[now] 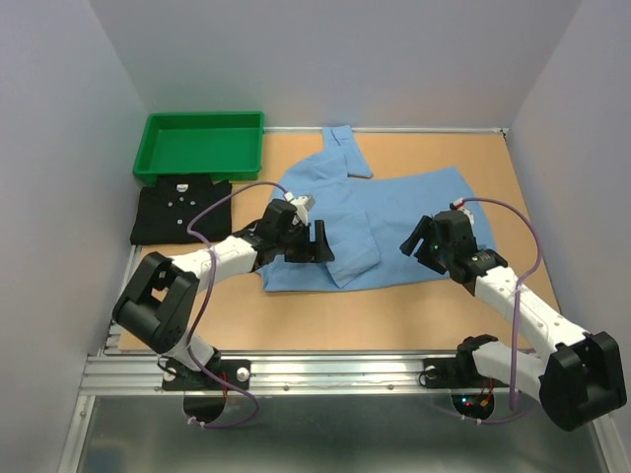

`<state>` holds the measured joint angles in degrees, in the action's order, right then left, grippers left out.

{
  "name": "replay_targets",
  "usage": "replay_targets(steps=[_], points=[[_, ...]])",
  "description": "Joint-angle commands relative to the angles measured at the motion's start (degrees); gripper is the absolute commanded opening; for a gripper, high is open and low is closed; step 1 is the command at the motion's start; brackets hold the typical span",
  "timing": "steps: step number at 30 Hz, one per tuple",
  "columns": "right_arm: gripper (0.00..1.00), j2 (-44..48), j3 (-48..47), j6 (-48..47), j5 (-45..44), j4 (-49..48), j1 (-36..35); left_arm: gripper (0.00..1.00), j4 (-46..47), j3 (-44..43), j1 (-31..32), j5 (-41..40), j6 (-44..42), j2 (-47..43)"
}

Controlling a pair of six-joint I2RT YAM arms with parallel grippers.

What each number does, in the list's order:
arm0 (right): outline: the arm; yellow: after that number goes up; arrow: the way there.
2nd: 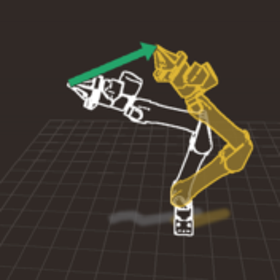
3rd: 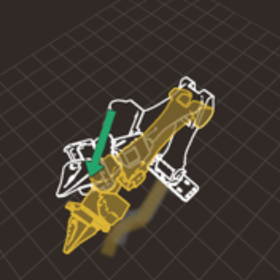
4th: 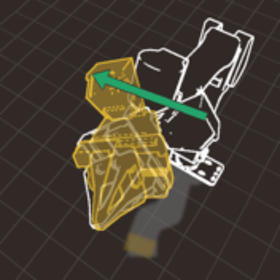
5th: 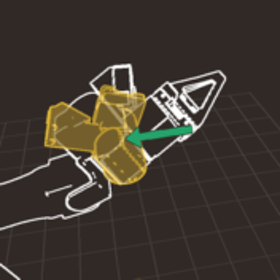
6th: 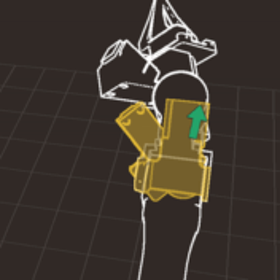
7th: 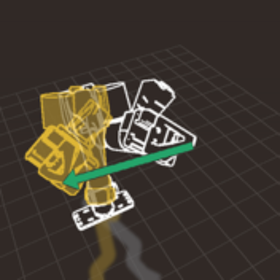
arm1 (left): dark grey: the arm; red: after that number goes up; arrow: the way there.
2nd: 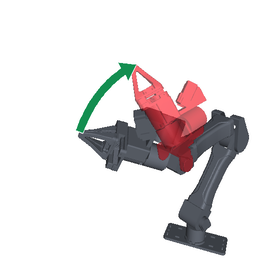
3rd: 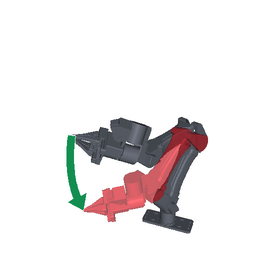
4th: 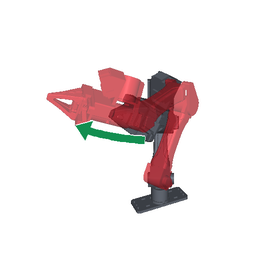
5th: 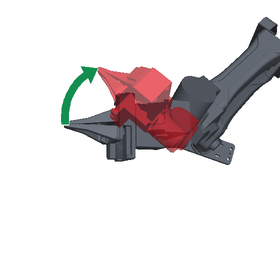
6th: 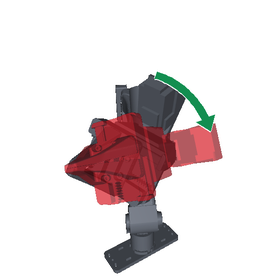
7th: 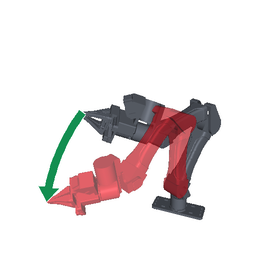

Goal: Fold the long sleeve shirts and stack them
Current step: Fold the shirt

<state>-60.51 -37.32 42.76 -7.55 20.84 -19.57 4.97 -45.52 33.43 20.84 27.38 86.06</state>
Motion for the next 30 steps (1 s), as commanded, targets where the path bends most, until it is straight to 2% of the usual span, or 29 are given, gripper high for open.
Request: replay_targets(steps=[1, 2, 6, 10, 13, 16, 17, 19, 21, 26, 30], points=[[0.73, -0.2, 2.2, 2.6, -1.0, -2.3, 0.1, 0.8, 3.6, -4.2, 1.8, -1.5, 1.5, 1.9], [0.73, 0.0, 2.2, 2.6, -1.0, -2.4, 0.0, 0.75, 3.6, -4.5, 2.0, -1.6, 1.5, 2.4], [0.73, 0.3, 2.4, 2.6, -1.6, -2.6, 0.1, 0.67, 4.0, -6.2, 3.0, -2.1, 1.4, 5.2], [0.73, 0.4, 2.3, 2.5, -1.6, -2.6, 0.1, 0.63, 3.9, -7.4, 4.4, -2.2, 1.8, 7.2], [0.74, 0.6, 2.0, 2.2, -1.5, -2.7, 0.1, 0.54, 4.0, -8.0, 4.9, -2.5, 2.2, 8.6], [0.73, 0.6, 1.4, 1.2, -1.2, -2.6, 0.1, 0.4, 4.0, -8.8, 5.2, -2.5, 2.0, 9.6], [0.73, 0.5, 1.2, 0.9, -1.1, -2.7, 0.0, 0.32, 3.9, -8.9, 5.2, -2.3, 1.6, 9.7], [0.73, 0.7, 0.6, 0.7, -1.2, -2.7, 0.1, 0.23, 3.9, -9.8, 5.5, -1.9, 1.5, 9.4], [0.73, 1.4, -0.1, 0.7, -2.1, -2.7, 0.1, 0.06, 4.1, -11.2, 5.5, -1.1, 2.1, 8.2], [0.73, 4.3, -2.6, 1.4, -6.1, -2.6, 0.1, 0.0, 4.3, -17.3, 5.6, -2.6, 4.3, 4.6], [0.75, 6.5, -5.3, 2.1, -12.1, -2.6, 0.1, 0.0, 4.4, -25.6, 6.1, -5.8, 5.3, 4.3]])
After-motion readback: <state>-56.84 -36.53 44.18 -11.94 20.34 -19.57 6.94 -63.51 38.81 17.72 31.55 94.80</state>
